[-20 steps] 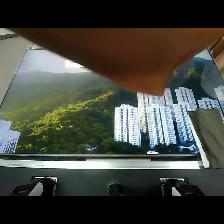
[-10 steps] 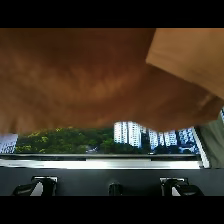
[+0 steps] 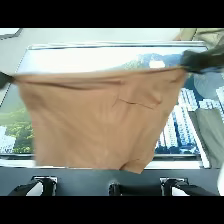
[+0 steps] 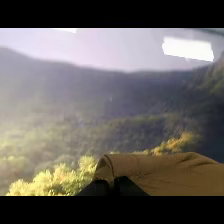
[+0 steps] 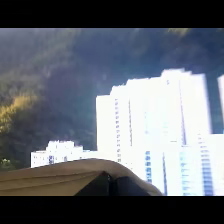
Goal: Fold the shirts.
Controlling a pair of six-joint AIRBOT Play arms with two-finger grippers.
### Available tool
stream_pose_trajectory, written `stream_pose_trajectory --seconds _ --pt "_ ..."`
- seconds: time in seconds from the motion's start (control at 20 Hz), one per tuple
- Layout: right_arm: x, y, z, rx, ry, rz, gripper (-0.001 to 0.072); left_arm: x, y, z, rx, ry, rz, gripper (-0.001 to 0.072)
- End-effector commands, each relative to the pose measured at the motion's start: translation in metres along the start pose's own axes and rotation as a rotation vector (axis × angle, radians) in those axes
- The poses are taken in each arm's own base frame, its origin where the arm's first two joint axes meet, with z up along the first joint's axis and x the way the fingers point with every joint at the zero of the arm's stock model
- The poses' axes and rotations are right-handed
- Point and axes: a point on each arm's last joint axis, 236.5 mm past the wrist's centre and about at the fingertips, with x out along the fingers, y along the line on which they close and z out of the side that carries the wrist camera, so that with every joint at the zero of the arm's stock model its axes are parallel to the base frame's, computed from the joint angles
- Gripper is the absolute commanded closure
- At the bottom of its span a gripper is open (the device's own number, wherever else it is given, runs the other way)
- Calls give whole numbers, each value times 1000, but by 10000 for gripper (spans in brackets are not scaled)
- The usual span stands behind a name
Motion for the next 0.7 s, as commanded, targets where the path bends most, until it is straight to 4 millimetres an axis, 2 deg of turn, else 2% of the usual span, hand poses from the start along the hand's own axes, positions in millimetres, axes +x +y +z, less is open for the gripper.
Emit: stream_pose_trajectory --seconds 0.0,0.05,0.15,0.25,0.35,0.45,0.5,0.55,0.6,0.65 --pt "143 23 -10 133 128 143 672 120 46 -81 -95 293 23 669" --pt "173 29 -7 197 123 182 672 148 53 -87 -130 318 16 669" --pt "218 37 -8 302 123 235 672 193 61 -87 -196 312 -4 669" --pt "249 40 -15 357 138 262 672 228 63 -84 -269 293 -35 669" --pt "268 39 -25 382 163 265 672 250 59 -90 -338 313 -73 669" --pt "273 38 -30 396 178 260 671 258 54 -101 -379 350 -100 668" --pt "268 36 -28 396 176 261 617 256 52 -104 -381 369 -109 623" --pt "258 35 -26 392 188 264 406 250 50 -106 -360 398 -125 429" --pt "239 29 -26 373 220 265 201 236 48 -109 -334 456 -156 187" --pt "219 18 -31 315 256 265 174 219 49 -114 -313 525 -184 140"
